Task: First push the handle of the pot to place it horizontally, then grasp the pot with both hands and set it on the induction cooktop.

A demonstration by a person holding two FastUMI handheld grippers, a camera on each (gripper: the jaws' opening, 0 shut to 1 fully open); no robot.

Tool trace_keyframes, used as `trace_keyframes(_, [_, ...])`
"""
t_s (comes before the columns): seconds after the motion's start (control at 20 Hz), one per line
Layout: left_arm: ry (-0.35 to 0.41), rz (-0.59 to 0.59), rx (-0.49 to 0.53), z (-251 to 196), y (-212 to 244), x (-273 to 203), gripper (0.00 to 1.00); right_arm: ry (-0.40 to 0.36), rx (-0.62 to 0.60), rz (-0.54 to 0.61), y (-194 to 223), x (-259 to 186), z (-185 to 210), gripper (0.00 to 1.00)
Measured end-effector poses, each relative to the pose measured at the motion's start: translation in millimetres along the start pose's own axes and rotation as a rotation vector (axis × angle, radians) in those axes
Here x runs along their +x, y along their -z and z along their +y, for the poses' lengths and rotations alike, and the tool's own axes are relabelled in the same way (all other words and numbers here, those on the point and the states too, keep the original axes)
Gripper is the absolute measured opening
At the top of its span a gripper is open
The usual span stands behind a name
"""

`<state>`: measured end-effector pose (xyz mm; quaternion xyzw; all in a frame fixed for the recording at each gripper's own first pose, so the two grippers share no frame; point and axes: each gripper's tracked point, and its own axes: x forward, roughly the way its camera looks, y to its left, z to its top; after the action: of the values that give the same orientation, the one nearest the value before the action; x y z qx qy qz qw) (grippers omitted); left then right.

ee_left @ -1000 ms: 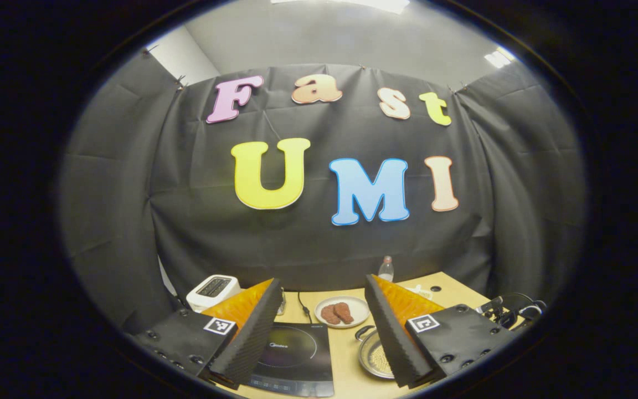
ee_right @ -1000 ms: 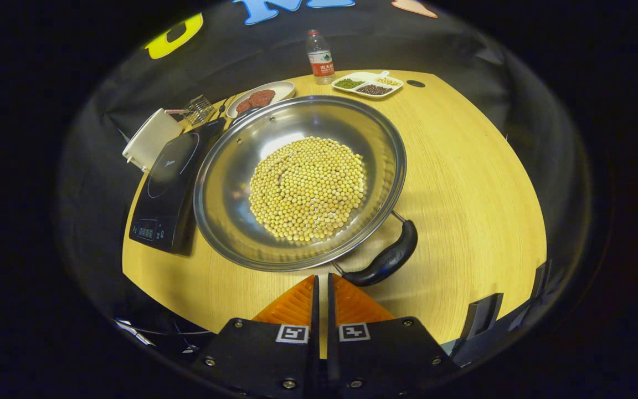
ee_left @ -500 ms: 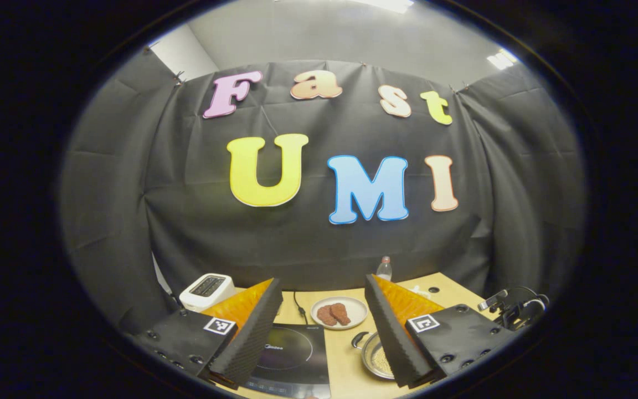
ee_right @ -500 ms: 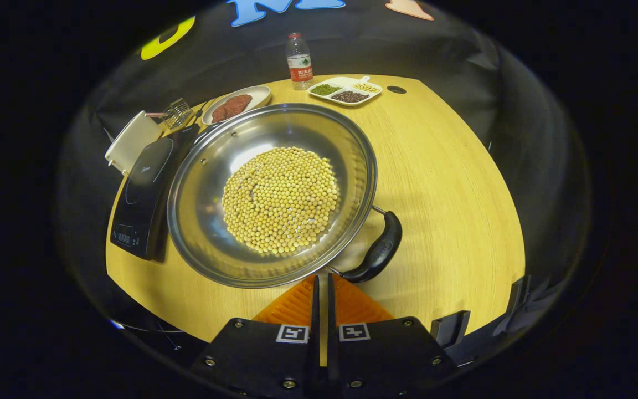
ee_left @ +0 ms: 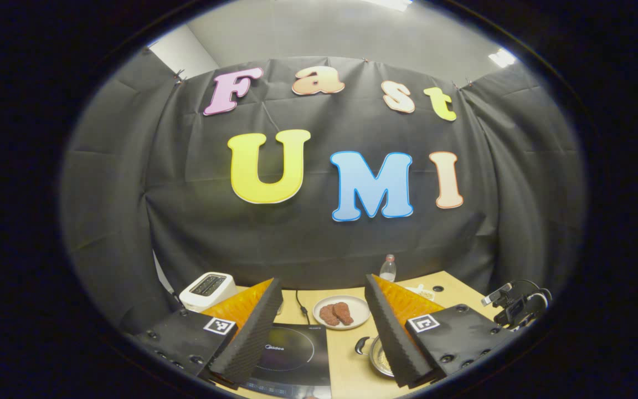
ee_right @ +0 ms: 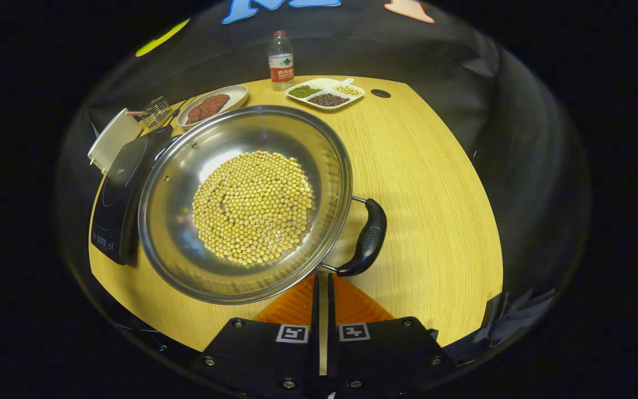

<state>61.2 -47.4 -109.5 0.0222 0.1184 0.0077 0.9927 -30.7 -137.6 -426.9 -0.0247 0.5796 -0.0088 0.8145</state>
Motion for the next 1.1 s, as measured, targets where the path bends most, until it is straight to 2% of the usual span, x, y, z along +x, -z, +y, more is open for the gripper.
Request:
trace_keyframes(0.25, [-0.009,0.017,0.005,-4.5,6.7,10.0,0.94,0.012,0.028,0.010,-11.5,11.4,-20.5,0.06])
trace_keyframes(0.6, [-0.047,0.039,-0.010,-4.0,18.5,21.9,0.94,0.040,0.000,-0.004,-40.9,28.0,-41.5,0.06])
trace_keyframes(0.65, [-0.054,0.045,-0.013,-3.4,20.4,23.5,0.97,0.040,-0.005,-0.004,-45.0,29.5,-42.7,0.06])
trace_keyframes(0.85, [-0.068,0.059,-0.020,-2.6,26.8,23.8,0.94,0.042,-0.021,-0.014,-56.0,34.3,-46.3,0.06])
trace_keyframes(0.95, [-0.069,0.059,-0.017,-2.0,27.1,22.7,1.00,0.039,-0.021,-0.015,-57.7,34.8,-47.1,0.06])
trace_keyframes(1.0, [-0.066,0.057,-0.018,-2.2,25.7,21.7,0.94,0.036,-0.020,-0.019,-57.4,32.0,-47.1,0.06])
trace_keyframes(1.1, [-0.058,0.047,-0.022,-1.3,25.0,19.0,0.94,0.038,-0.005,-0.051,-56.2,21.6,-48.5,0.06])
